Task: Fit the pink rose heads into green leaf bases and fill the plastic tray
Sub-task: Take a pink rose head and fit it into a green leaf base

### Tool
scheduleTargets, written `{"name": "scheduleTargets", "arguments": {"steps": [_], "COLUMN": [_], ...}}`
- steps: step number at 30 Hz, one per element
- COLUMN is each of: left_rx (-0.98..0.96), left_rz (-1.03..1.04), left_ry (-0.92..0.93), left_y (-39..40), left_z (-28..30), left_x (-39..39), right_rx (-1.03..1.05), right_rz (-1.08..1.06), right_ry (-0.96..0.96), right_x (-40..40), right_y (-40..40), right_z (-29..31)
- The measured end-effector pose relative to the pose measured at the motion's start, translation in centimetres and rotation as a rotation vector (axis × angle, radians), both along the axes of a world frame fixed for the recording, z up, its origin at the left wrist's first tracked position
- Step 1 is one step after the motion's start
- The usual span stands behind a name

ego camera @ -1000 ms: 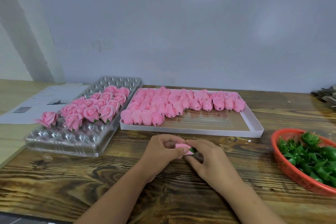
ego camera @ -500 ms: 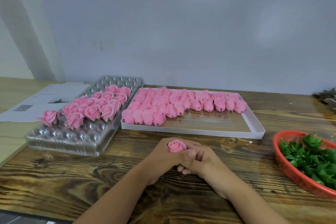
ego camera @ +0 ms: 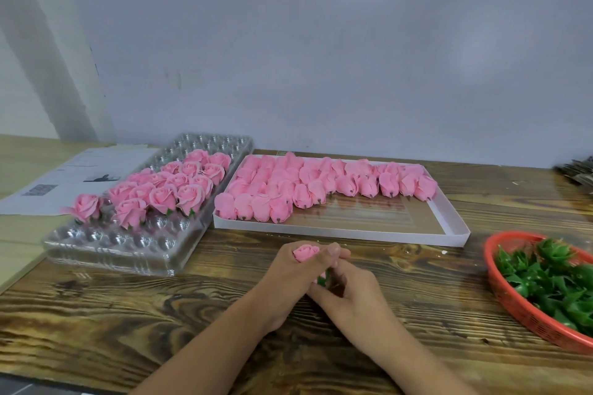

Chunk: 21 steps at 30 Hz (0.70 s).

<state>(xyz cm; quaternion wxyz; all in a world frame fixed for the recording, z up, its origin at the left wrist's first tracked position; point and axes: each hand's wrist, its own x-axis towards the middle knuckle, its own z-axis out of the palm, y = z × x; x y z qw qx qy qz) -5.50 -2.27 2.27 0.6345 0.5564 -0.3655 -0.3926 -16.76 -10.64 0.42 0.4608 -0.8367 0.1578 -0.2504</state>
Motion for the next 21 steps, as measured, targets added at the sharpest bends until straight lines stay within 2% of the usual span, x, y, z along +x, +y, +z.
{"name": "scheduleTargets", "arguments": {"steps": [9, 21], "left_rx": [0.022, -0.046], "left_rz": [-0.140, -0.302], "left_ry": [-0.033, 0.003], "left_y": [0.1, 0.3], "left_z": [0.0, -0.3], "left_x": [0.6, 1.0], "right_rx": [0.300, 0.538], "right_rz": [0.304, 0.384], "right_ry": [0.000, 0.123], "right_x": [-0.4, -0.9], "right_y": [-0.5, -1.0], "right_z": [1.1, 2.2]}}
